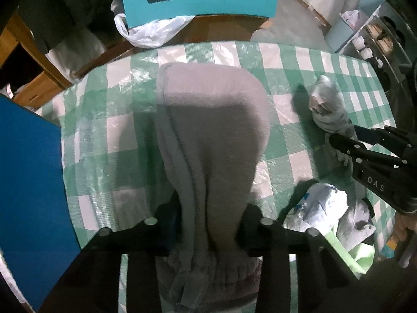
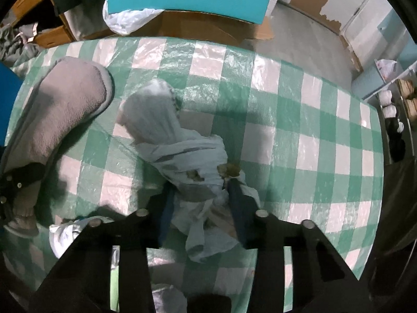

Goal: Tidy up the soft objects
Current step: 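Grasp grey towel with left gripper while right gripper grasps white plastic bag, then lift grey towel and white bag toward the box with both grippers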

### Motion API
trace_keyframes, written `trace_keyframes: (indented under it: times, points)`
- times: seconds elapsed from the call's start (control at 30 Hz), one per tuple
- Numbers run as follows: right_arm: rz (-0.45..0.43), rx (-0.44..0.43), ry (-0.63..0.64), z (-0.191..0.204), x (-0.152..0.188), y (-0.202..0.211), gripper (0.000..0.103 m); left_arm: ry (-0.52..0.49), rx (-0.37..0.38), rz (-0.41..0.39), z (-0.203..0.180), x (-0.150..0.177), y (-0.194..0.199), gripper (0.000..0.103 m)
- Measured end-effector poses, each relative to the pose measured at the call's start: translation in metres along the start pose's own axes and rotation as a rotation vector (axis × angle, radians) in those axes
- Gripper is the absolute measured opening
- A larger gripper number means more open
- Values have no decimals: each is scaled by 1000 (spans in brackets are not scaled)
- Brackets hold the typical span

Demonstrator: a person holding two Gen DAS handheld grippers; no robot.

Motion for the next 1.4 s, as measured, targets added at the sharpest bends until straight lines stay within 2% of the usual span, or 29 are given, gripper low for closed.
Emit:
trace_keyframes:
  times: [0.13, 0.3, 0.97, 1.4]
  points:
    - [-17, -23, -22, 2, 2, 14, 28, 10, 19, -21, 4, 4, 12, 29]
    - [-50, -57, -35, 9, 1, 34, 27, 32, 64, -35, 11, 8, 25, 27]
    - [-160, -124, -31, 40, 18, 107, 27, -34, -29, -161, 8, 39, 86, 27]
    - [-217, -157, 30, 70, 29, 149, 27, -44, -43, -218, 20, 63, 120, 27]
Point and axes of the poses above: each gripper's, at about its wrist camera, not at the fingertips, and y roughly against the way its jaws point, z to its left, x to its underside, the point moved 2 cm from there along -y, roughly the way its jaws point, and after that the axes turned 3 degrees about y, right-handed, at the moved point
